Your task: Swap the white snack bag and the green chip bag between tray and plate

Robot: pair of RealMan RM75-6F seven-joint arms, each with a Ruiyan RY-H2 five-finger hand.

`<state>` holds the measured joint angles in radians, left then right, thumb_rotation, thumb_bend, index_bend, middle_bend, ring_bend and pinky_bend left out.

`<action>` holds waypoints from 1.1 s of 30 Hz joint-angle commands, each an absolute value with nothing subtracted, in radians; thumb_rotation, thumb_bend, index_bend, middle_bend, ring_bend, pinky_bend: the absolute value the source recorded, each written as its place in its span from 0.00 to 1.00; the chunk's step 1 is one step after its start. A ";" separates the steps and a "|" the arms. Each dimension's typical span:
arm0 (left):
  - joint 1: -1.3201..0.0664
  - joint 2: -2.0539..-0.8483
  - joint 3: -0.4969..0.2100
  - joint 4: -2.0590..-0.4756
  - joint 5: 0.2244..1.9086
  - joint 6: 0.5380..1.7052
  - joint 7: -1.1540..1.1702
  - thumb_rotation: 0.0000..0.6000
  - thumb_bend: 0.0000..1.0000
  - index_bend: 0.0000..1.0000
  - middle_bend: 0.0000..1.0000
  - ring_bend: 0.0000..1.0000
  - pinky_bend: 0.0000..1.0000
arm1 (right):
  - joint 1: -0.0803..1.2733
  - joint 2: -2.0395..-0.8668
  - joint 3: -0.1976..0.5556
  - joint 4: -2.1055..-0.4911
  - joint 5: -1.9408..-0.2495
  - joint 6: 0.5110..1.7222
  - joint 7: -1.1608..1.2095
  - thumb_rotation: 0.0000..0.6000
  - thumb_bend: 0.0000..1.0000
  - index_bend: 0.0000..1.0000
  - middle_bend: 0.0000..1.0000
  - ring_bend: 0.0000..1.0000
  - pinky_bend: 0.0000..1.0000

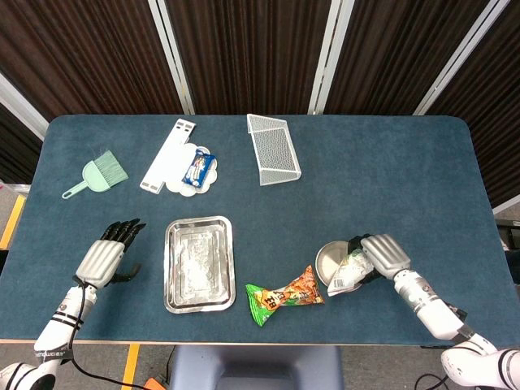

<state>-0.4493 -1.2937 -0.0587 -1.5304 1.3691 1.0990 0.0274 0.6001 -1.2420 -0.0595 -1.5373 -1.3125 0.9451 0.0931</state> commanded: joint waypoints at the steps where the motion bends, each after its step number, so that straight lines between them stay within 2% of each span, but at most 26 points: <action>1: -0.449 -1.292 -0.057 -1.534 1.371 1.099 0.026 1.00 0.38 0.00 0.00 0.00 0.03 | 0.596 -1.230 -0.057 -1.537 -1.337 0.927 0.122 1.00 0.30 0.04 0.23 0.17 0.37; 4: -0.447 -1.289 -0.054 -1.540 1.376 1.100 0.026 1.00 0.38 0.00 0.00 0.00 0.03 | 0.591 -1.204 -0.054 -1.552 -1.359 0.934 0.130 1.00 0.25 0.00 0.08 0.03 0.18; 8: -0.446 -1.286 -0.047 -1.552 1.385 1.100 0.022 1.00 0.38 0.00 0.00 0.00 0.03 | 0.578 -1.188 -0.045 -1.562 -1.377 0.949 0.154 1.00 0.21 0.00 0.03 0.00 0.11; 13: -0.437 -1.256 -0.028 -1.606 1.415 1.103 -0.015 1.00 0.39 0.00 0.00 0.00 0.03 | 0.548 -1.099 -0.061 -1.634 -1.450 0.985 0.261 1.00 0.16 0.00 0.00 0.00 0.04; 16: -0.431 -1.219 -0.002 -1.666 1.457 1.102 -0.053 1.00 0.39 0.00 0.00 0.00 0.03 | 0.480 -1.026 -0.086 -1.681 -1.530 1.106 0.347 1.00 0.15 0.00 0.00 0.00 0.02; 19: -0.440 -1.194 0.027 -1.725 1.512 1.082 -0.091 1.00 0.39 0.00 0.00 0.00 0.03 | 0.364 -0.980 -0.127 -1.700 -1.597 1.284 0.333 1.00 0.15 0.00 0.00 0.00 0.01; 24: -0.496 -1.211 0.053 -1.789 1.588 1.002 -0.144 1.00 0.38 0.00 0.00 0.00 0.03 | 0.155 -1.013 -0.154 -1.690 -1.590 1.546 0.213 1.00 0.15 0.00 0.00 0.00 0.00; 28: -0.534 -1.291 0.033 -1.817 1.575 0.956 -0.182 1.00 0.37 0.00 0.00 0.00 0.03 | 0.111 -1.030 -0.139 -1.676 -1.607 1.608 0.189 1.00 0.15 0.00 0.00 0.00 0.00; 33: -0.585 -1.384 0.005 -1.855 1.538 0.892 -0.128 1.00 0.37 0.00 0.00 0.00 0.02 | 0.109 -1.014 -0.126 -1.667 -1.600 1.578 0.245 1.00 0.15 0.00 0.00 0.00 0.00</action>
<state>-0.5590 -1.3491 0.0210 -1.8339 1.5588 0.9209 -0.1546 0.1172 -1.0204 -0.1310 -1.6740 -1.5956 1.5976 0.2211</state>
